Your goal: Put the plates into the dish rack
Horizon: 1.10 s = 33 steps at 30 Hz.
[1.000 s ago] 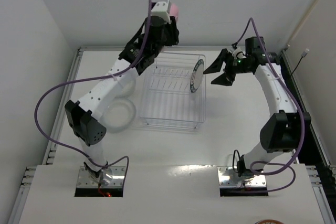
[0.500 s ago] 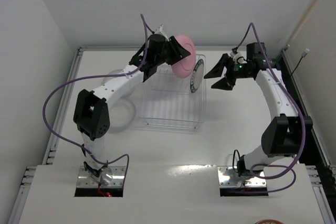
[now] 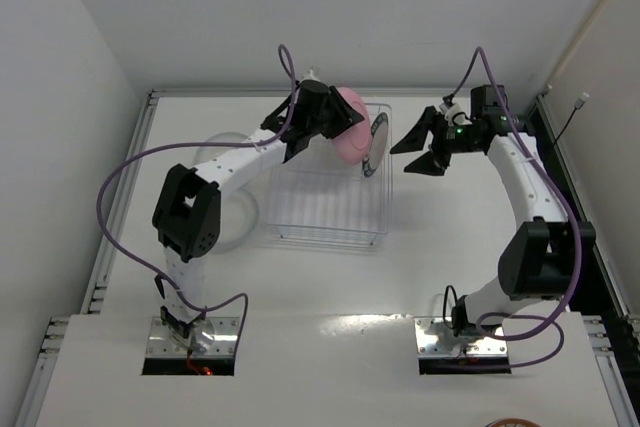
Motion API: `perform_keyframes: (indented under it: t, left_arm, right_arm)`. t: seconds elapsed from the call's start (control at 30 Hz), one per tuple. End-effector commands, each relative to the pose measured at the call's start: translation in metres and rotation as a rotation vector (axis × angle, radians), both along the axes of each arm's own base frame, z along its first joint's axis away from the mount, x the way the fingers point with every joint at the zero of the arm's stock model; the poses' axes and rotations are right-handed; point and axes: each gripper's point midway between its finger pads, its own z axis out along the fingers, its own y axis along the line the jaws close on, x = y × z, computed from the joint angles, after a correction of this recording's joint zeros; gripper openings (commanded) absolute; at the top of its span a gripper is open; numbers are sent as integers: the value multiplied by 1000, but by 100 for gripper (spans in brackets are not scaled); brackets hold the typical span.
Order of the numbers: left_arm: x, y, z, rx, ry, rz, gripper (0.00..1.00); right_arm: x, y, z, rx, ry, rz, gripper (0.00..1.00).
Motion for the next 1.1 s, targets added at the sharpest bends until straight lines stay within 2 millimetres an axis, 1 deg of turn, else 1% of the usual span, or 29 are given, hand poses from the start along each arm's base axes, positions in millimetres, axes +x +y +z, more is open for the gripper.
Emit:
perform_keyframes:
  t: [0.0, 0.03, 0.07, 0.1, 0.13, 0.17, 0.2, 0.23, 0.27, 0.3, 0.33, 0.37, 0.4, 0.47, 0.57, 0.6, 0.63, 0.67, 0.7, 0.73, 0.77, 0.8, 0.83, 0.87, 0.9, 0.93, 0.97, 1.0, 1.07]
  left_arm:
    - [3, -8, 20, -4, -27, 45, 0]
    - [1, -11, 11, 13, -11, 44, 0]
    - [-2, -15, 14, 22, -19, 40, 0]
    - [2, -11, 6, 48, -3, 66, 0]
    - [0, -14, -3, 68, 10, 71, 0]
    - [-3, -17, 1, 80, 0, 70, 0]
    - [2, -13, -5, 103, 6, 102, 0]
    - [0, -16, -9, 126, 12, 99, 0]
    - [2, -15, -5, 132, -2, 105, 0]
    - [-1, -19, -15, 154, 14, 102, 0]
    - [4, -19, -12, 160, -4, 115, 0]
    - [1, -23, -15, 180, -4, 109, 0]
    - [3, -22, -9, 189, -25, 111, 0]
    - [0, -32, -10, 221, -33, 92, 8]
    - [3, -32, -17, 246, -27, 95, 15]
    - [-1, -36, -17, 254, -33, 82, 18]
    - [-1, -36, -17, 254, -33, 82, 22]
    - [0, -36, -20, 271, -33, 75, 29]
    - [1, -37, -14, 262, -43, 77, 32]
    - [-2, -41, -14, 271, -50, 63, 35]
    - [-1, -42, -13, 279, -54, 59, 41]
    - [0, -41, -13, 283, -55, 67, 43]
    - [-4, -45, -9, 288, -64, 52, 46]
    - [-5, -45, -17, 303, -49, 50, 52]
    - [-8, -50, -13, 297, -57, 42, 55]
    - [-7, -48, -13, 309, -64, 47, 58]
    - [-7, -48, -13, 309, -64, 47, 64]
    - [-9, -51, -10, 316, -80, 42, 72]
    - [-8, -52, -5, 318, -94, 38, 73]
  right_arm:
    - [-4, -1, 13, 8, -65, 17, 64]
    - [-4, -1, 13, 4, -72, 22, 64]
    - [-4, -1, 13, 4, -72, 22, 64]
    - [-6, -1, 12, 5, -63, 22, 64]
    - [-6, -1, 12, 5, -63, 22, 64]
    - [-6, -1, 12, 5, -63, 22, 64]
    - [-8, -1, 12, 5, -63, 22, 64]
    - [-8, -1, 12, 2, -70, 27, 64]
    - [-8, -1, 12, 1, -70, 27, 64]
    - [-10, -1, 11, 2, -61, 27, 64]
    - [-10, -1, 11, 2, -61, 27, 64]
    - [-11, -1, 8, 3, -51, 27, 64]
    - [-12, -1, 11, -1, -67, 32, 64]
    - [-12, -1, 11, -1, -67, 33, 64]
    - [-12, -1, 11, -1, -67, 33, 64]
    - [-12, -1, 11, -1, -67, 33, 64]
    - [-12, -1, 11, -1, -67, 33, 64]
    - [-12, -1, 11, -1, -67, 33, 64]
    - [-12, -1, 11, -1, -67, 33, 64]
    - [-12, -1, 11, -1, -67, 33, 64]
    - [-12, -1, 11, -1, -67, 33, 64]
    - [-12, -1, 11, -1, -67, 33, 64]
    - [-12, -1, 11, -1, -67, 33, 64]
    - [-11, -1, 8, -1, -58, 33, 64]
    - [-11, -1, 8, -1, -58, 33, 64]
    - [-11, -1, 8, -1, -58, 33, 64]
    - [-11, -1, 8, -1, -58, 33, 65]
    - [-11, -1, 8, -1, -58, 33, 65]
    - [-11, -1, 8, -1, -58, 33, 65]
